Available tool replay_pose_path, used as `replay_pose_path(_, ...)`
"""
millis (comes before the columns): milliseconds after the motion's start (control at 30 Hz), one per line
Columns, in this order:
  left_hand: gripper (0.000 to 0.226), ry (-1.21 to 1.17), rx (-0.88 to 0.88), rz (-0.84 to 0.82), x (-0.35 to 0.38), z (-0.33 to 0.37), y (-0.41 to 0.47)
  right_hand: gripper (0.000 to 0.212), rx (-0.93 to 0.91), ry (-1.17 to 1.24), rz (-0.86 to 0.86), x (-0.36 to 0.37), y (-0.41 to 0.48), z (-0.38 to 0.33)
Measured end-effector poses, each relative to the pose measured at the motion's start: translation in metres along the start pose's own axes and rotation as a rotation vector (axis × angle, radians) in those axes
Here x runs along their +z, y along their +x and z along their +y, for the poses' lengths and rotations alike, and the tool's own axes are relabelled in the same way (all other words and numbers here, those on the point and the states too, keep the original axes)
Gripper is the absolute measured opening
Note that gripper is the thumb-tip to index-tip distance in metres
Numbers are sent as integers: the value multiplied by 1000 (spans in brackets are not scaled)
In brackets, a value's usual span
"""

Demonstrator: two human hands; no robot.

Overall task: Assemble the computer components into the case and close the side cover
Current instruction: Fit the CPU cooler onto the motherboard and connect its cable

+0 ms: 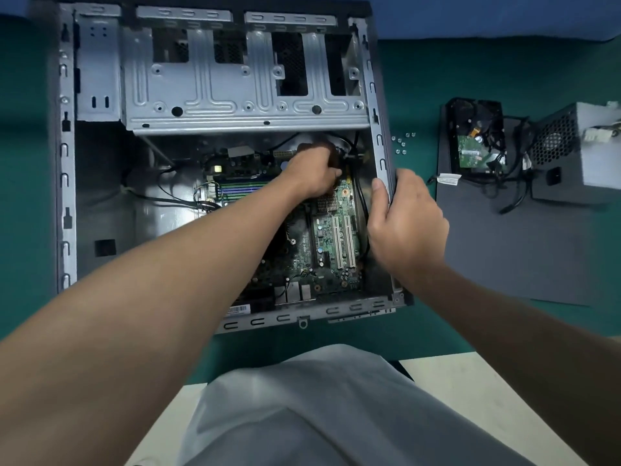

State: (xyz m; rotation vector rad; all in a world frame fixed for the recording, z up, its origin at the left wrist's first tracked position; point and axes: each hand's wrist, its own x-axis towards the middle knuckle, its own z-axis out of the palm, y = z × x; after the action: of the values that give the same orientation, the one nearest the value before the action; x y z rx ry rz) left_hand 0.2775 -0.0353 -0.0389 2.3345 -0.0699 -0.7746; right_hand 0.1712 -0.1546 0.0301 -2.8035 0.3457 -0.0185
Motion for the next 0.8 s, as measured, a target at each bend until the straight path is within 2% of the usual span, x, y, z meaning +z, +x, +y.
replay_pose_path(100,25,-84,-5,-42,2,-1,8,33,9,-2,-2,0,1,0)
replay_pose_path(233,23,-48,104,-56,3,8,14,33,7,-1,7,0,1,-1)
replay_pose_path(433,44,-12,57,34,7,10,22,33,8,15,10,2,2,1)
replay_pose_path(567,44,-42,53,46,7,9,24,28,14,27,7,1,2,0)
replay_pose_path(700,35,-47,37,3,6,6,27,28,16,32,10,0,2,0)
replay_pose_path(800,33,-50,64,45,6,4,27,29,15,36,11,1,2,-1)
